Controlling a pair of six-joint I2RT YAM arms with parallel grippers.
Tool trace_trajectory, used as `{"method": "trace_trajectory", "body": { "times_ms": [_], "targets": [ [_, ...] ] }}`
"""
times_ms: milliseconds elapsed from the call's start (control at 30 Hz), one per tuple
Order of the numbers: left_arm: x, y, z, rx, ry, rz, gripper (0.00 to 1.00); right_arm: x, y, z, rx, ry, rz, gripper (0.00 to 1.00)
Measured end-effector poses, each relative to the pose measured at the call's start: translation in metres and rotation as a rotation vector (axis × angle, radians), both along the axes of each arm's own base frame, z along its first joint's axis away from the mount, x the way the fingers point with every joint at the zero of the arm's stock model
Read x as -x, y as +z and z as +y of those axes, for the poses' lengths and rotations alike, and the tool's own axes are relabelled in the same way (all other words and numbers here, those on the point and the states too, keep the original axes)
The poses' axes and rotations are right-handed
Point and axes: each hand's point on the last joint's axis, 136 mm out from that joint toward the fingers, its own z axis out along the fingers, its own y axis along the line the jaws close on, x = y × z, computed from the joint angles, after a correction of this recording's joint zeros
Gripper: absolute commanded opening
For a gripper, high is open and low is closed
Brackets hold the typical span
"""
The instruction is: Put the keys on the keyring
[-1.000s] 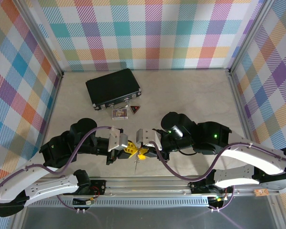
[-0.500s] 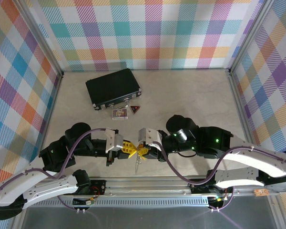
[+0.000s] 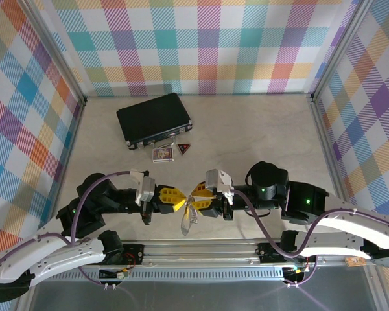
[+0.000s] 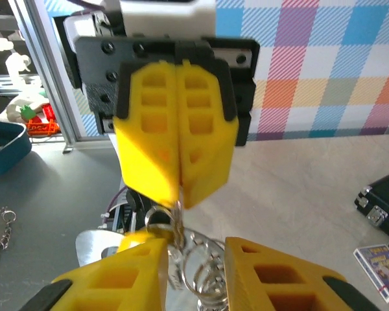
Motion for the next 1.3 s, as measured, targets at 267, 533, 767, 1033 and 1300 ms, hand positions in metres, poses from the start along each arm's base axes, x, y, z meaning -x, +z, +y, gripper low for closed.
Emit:
{"method": "trace_trajectory", "body": {
  "times_ms": [267,533,767,1033,1300],
  "targets": [
    [-0.003,0.002,-0.001,0.054,0.010,0.026,0.00,0.005,0.001,-0.001,-0.061,0.015,0.038,0.31],
    [-0.003,0.009,0.001,0.091,0.010,0.026,0.00,0.005,0.008,0.001,-0.099,0.015,0.050,0.22],
    [-0.002,0.009,0.002,0.091,0.009,0.027,0.00,0.003,0.006,0.007,-0.098,0.013,0.059,0.11],
    [-0.001,0.002,0.004,0.066,0.012,0.035,0.00,0.000,0.001,0.014,-0.068,0.007,0.074,0.00],
    [0.000,-0.003,0.005,-0.073,0.016,0.019,0.18,-0.003,0.002,0.012,0.055,-0.010,0.058,0.00]
  ]
}}
